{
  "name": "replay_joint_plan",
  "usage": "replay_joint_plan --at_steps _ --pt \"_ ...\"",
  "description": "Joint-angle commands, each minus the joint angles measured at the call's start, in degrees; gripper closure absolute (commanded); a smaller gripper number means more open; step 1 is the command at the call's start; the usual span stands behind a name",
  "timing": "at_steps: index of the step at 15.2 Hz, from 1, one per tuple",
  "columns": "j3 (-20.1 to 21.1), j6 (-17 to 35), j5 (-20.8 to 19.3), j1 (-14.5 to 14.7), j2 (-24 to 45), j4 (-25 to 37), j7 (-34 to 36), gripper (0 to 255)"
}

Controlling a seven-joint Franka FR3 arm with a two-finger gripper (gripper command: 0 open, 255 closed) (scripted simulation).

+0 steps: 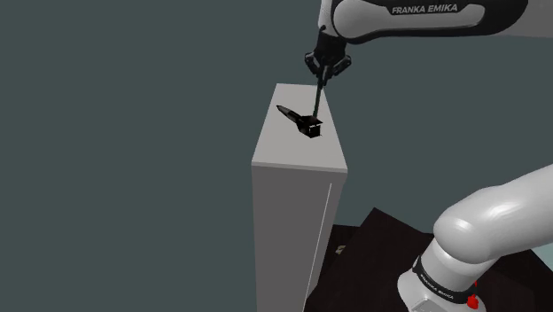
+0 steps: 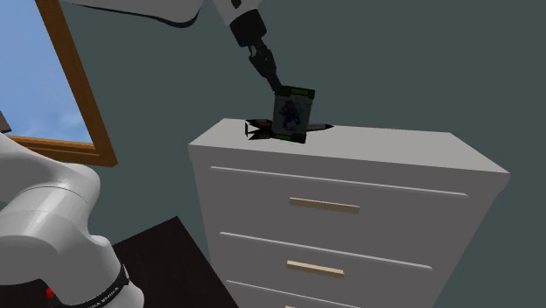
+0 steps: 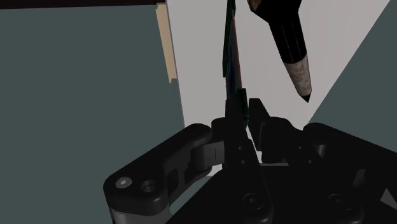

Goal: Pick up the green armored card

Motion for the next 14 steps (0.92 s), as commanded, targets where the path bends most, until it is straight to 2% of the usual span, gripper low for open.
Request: replay_joint_plan --at_steps 1,12,14 --pt "0.04 -1.33 0.01 -0.08 0.42 1.77 -0.32 255" --pt "0.43 -9.43 -0.18 -0.64 3.49 13.08 -2.21 255" --pt "0.44 -9.54 -0.18 -0.65 3.54 13.25 -2.24 255"
